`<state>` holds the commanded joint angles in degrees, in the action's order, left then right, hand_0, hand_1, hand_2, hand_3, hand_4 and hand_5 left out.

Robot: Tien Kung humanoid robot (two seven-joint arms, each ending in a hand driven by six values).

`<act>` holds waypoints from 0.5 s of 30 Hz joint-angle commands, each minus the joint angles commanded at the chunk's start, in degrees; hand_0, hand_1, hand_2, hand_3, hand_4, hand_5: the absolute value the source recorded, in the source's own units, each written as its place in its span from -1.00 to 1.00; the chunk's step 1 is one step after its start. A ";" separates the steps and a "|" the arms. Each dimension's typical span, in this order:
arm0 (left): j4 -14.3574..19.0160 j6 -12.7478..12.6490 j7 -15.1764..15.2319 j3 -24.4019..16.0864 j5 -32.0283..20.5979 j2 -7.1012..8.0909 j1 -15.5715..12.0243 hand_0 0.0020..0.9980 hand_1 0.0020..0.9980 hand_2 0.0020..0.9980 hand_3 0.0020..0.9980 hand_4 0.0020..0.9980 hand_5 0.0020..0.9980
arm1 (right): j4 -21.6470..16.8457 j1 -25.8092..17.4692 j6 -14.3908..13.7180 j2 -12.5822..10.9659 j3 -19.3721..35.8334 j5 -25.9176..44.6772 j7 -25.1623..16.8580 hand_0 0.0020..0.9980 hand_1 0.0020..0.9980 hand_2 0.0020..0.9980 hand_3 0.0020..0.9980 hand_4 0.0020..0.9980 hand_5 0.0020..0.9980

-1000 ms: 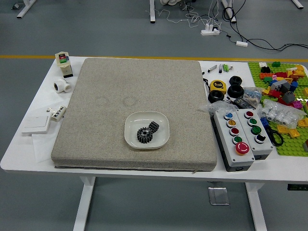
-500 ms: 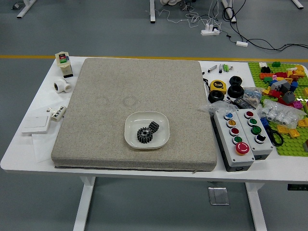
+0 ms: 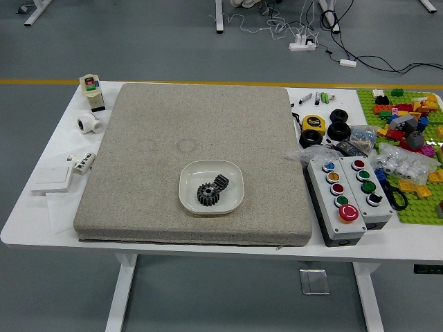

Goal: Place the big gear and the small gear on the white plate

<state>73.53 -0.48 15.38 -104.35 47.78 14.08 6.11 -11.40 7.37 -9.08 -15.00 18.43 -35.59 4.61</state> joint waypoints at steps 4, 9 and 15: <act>0.04 -0.02 -0.03 0.08 0.07 0.15 0.36 0.45 0.79 0.87 0.69 0.98 0.75 | 0.00 0.09 -0.07 0.03 -0.10 0.23 -0.07 0.31 0.40 0.55 0.24 0.60 0.42; -0.05 -0.03 -0.02 0.18 0.05 0.18 0.74 0.45 0.79 0.87 0.69 0.98 0.75 | -0.02 0.22 -0.03 -0.11 0.06 0.15 -0.14 0.31 0.40 0.55 0.24 0.60 0.42; -0.32 -0.05 -0.04 0.71 -0.04 0.27 0.45 0.45 0.80 0.87 0.69 0.98 0.75 | -0.09 -0.14 0.01 -0.33 -0.09 0.18 -0.19 0.31 0.40 0.55 0.24 0.60 0.42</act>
<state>73.21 -0.53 15.34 -103.64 47.74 14.35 6.56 -11.49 7.22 -9.07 -15.33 18.34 -35.41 4.42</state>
